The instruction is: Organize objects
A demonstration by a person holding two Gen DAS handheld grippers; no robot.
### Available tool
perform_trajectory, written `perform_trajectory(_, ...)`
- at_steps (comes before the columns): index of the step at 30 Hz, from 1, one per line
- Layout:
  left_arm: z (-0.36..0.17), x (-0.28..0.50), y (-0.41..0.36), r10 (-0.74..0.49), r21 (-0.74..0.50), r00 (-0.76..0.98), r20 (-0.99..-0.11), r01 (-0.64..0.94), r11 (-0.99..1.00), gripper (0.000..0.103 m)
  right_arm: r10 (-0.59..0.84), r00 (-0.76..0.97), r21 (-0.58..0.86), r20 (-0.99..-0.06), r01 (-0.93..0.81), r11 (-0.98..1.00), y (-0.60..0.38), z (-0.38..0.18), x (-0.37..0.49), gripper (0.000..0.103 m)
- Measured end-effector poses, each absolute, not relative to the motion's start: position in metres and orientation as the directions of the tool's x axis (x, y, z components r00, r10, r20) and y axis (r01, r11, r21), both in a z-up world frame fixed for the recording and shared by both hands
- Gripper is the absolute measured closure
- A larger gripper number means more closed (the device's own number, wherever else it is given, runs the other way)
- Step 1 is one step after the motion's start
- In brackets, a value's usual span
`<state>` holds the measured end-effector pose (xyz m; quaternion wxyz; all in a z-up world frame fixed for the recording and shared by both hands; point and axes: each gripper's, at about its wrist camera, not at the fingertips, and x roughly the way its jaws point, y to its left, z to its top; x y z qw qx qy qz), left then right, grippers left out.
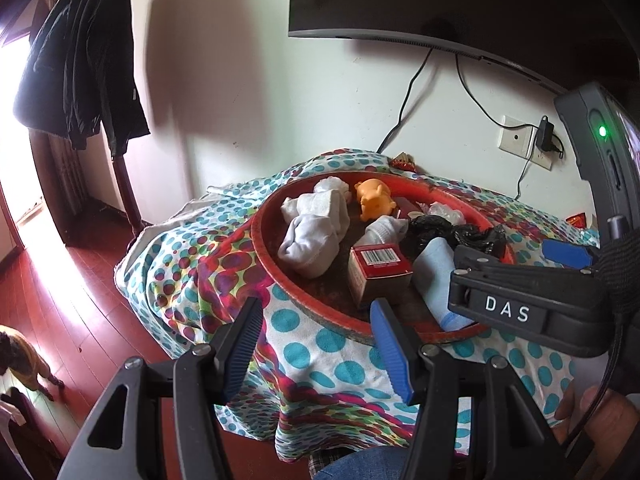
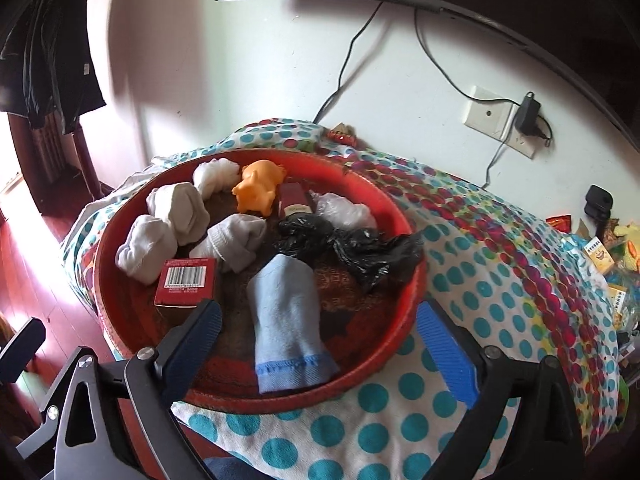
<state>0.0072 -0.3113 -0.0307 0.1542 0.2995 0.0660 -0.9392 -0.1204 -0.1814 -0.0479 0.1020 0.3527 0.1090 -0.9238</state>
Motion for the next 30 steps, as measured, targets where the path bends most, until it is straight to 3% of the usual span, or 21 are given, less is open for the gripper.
perform_trajectory(3,-0.027,0.009,-0.303,-0.274,0.013,-0.782,-0.559,0.323,-0.946,0.031,-0.108,-0.735,-0.127,-0.670,0.256,-0.958,-0.176,-0.044,-0.117,0.006)
perform_trajectory(15,-0.023,0.008,-0.297,-0.178,-0.092,-0.802,-0.570,0.278,-0.956,0.030,-0.109,-0.760,-0.144,-0.641,0.258,-0.955,-0.171,-0.026,-0.105,0.005)
perform_trajectory(20,-0.015,0.012,-0.282,-0.235,-0.021,-0.817,-0.526,0.289,-0.957,0.029,-0.105,-0.766,-0.150,-0.634,0.255,-0.955,-0.170,-0.023,-0.103,0.005)
perform_trajectory(21,-0.015,0.012,-0.281,-0.217,-0.035,-0.821,-0.527,0.276,-0.961,0.029,-0.105,-0.766,-0.150,-0.635,0.255,-0.955,-0.169,-0.022,-0.103,0.005)
perform_trajectory(23,-0.017,0.011,-0.282,-0.185,-0.063,-0.821,-0.540,0.259,-0.964,0.017,-0.104,-0.766,-0.150,-0.634,0.254,-0.956,-0.169,-0.022,-0.103,0.005)
perform_trajectory(30,-0.015,0.011,-0.286,-0.193,-0.088,-0.817,-0.543,0.283,-0.955,0.017,-0.103,-0.765,-0.150,-0.635,0.252,-0.956,-0.168,-0.022,-0.104,0.005)
